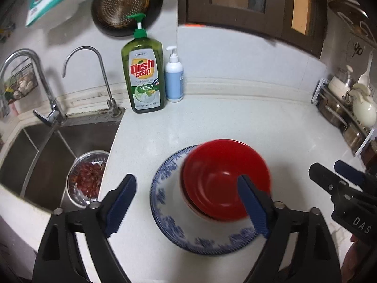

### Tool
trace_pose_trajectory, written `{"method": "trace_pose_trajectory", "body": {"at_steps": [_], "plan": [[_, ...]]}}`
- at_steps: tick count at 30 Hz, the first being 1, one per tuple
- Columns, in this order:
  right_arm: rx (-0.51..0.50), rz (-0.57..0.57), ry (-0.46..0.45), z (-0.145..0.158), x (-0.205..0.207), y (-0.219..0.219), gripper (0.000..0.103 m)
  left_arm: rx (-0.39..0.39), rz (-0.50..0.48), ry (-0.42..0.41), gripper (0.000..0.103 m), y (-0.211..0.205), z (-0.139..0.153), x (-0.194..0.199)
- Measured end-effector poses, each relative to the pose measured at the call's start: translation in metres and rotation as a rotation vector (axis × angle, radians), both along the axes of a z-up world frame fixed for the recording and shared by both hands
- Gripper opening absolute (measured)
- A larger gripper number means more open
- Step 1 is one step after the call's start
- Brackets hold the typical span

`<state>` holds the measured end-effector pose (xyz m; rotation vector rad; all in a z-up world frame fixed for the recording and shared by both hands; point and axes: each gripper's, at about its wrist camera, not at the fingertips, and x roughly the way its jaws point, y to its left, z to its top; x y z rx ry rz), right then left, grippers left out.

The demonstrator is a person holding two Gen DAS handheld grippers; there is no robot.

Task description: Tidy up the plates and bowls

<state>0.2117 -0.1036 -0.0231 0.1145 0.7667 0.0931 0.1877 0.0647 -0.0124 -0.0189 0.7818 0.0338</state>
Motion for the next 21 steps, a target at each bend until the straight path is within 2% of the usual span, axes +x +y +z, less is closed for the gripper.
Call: {"method": "trace_pose_trajectory", "body": {"at_steps": [3,5,9,21], "plan": [[0.011,0.001,-0.039,0.007,-0.023,-0.008,0.079,0.017,0.035,-0.056,0.099,-0.007,0.010,-0.028],[0.005,-0.015,-0.073,0.012,-0.040,-0.012,0.084,0.037,0.055,-0.108,0.101,-0.014,0.018,-0.047],[-0.020,-0.012,-0.136,0.023,-0.078,-0.020,0.087,0.066,0.062,-0.176,0.103,-0.024,0.028,-0.085],[0.001,0.020,-0.177,0.035,-0.168,-0.041,0.087,0.070,0.087,-0.229,0.103,-0.047,0.048,-0.172]]}}
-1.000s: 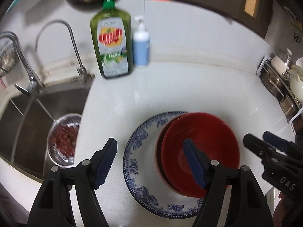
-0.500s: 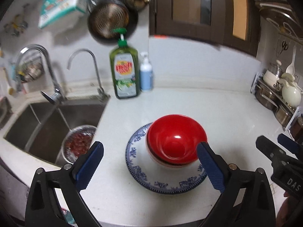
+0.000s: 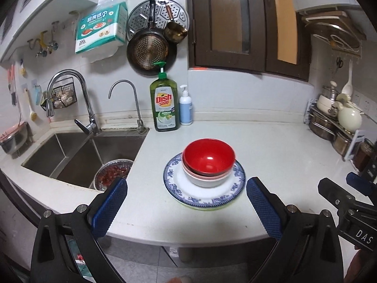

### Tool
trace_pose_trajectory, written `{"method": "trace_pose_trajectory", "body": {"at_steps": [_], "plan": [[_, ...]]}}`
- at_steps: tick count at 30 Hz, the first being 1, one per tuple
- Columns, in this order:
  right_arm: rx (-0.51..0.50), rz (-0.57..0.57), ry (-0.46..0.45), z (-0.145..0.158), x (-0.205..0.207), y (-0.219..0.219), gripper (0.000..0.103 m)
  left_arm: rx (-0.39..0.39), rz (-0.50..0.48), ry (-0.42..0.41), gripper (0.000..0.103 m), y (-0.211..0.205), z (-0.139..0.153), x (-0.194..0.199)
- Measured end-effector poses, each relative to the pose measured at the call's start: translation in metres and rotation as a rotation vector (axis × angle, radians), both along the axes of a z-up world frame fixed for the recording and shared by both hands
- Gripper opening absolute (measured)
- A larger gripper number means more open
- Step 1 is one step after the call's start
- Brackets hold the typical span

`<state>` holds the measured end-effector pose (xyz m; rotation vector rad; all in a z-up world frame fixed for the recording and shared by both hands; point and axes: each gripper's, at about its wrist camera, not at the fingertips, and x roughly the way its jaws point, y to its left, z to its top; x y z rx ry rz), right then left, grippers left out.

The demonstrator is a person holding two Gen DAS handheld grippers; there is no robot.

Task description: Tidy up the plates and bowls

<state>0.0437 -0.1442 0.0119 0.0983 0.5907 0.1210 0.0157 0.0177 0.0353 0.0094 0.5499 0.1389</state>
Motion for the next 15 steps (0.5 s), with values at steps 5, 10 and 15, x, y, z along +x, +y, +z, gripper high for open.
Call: {"method": "trace_pose_trajectory", "body": {"at_steps": [5,10,15], "plan": [[-0.011,0.004,-0.029,0.005,-0.027,-0.005,0.087,0.007,0.003,-0.025,0.103,-0.003,0.003,-0.023],[-0.012,-0.012,-0.050,0.008,-0.047,-0.007,0.087,0.040,-0.018,-0.062,0.103,-0.007,0.007,-0.044],[-0.013,-0.026,-0.069,0.011,-0.063,-0.008,0.087,0.044,-0.047,-0.077,0.103,-0.008,0.011,-0.054]]}}
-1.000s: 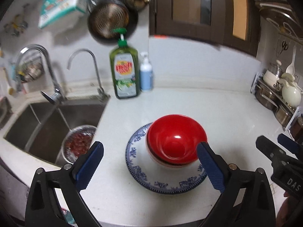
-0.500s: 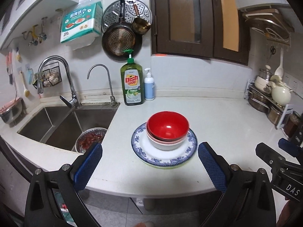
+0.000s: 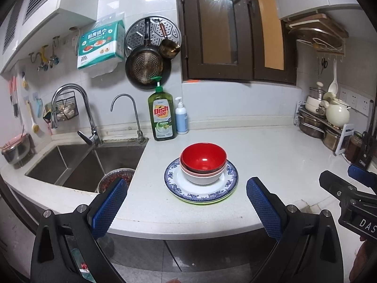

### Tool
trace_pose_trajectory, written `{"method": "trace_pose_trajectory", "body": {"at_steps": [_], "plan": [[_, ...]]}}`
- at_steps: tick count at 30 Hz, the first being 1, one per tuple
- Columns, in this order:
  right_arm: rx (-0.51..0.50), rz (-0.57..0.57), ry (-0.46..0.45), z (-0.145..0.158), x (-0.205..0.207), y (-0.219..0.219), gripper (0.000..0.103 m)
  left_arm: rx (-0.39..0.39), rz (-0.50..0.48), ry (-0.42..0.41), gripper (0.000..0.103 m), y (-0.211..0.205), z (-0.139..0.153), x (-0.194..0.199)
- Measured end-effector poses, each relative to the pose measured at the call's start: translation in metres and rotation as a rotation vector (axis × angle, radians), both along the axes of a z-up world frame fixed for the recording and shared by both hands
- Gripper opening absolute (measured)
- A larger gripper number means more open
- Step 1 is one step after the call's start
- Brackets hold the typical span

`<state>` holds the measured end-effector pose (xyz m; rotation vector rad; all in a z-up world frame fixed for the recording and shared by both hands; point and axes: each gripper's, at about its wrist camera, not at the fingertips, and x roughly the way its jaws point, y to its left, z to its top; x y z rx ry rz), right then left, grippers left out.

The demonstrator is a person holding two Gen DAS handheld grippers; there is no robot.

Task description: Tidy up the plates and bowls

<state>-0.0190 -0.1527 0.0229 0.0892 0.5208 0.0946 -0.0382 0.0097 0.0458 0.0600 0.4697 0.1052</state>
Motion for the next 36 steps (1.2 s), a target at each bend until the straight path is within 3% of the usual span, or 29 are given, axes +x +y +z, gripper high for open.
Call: {"method": "trace_pose_trajectory", "body": {"at_steps": [11,36], "plan": [[-0.011,-0.046,-0.016,0.002,-0.025,-0.003,0.087,-0.005,-0.042,0.006,0.103,-0.002,0.000,-0.012],[-0.012,-0.038,-0.031,0.007,-0.040,0.003,0.087,0.020,-0.024,-0.024,0.103,0.003,0.007,-0.028]]}}
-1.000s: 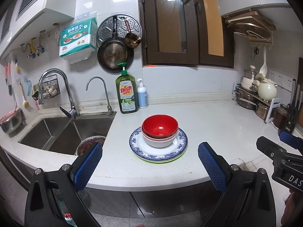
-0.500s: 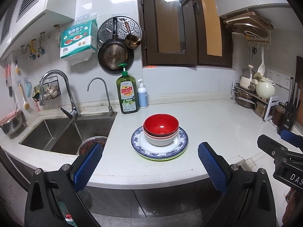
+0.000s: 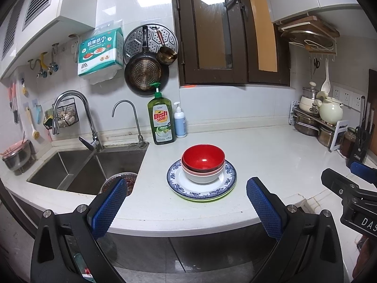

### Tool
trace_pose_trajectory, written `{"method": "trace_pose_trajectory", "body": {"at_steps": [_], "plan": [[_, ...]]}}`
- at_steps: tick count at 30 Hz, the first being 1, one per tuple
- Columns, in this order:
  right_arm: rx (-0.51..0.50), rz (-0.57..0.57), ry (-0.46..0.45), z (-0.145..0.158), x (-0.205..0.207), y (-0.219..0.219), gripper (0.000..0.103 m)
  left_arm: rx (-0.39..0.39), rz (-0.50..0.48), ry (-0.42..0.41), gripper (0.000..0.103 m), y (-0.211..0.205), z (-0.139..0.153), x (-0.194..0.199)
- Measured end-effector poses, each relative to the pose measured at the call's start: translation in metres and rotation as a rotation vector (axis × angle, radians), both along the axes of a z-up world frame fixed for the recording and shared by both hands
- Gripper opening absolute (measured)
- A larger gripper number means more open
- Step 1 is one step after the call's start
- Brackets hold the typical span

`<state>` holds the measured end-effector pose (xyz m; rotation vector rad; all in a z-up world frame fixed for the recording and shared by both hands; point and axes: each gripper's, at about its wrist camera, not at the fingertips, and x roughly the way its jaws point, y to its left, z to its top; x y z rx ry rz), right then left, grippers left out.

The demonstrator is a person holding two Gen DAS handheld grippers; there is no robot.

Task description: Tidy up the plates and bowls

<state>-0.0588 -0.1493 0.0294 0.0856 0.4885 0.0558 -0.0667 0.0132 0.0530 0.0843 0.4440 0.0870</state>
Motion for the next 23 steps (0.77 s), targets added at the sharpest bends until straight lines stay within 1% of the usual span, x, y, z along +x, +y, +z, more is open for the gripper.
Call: {"method": "trace_pose_trajectory", "body": {"at_steps": [11,23], "plan": [[-0.003,-0.001,-0.009,0.0019,-0.0033,-0.0005,0.087,0.005,0.002,-0.006,0.103,-0.0034,0.0022,-0.0016],[-0.009,0.001,-0.008,0.0035,-0.0063,-0.0051,0.087,-0.002,0.005,0.006,0.103,-0.0050,0.0016,-0.0046]]}}
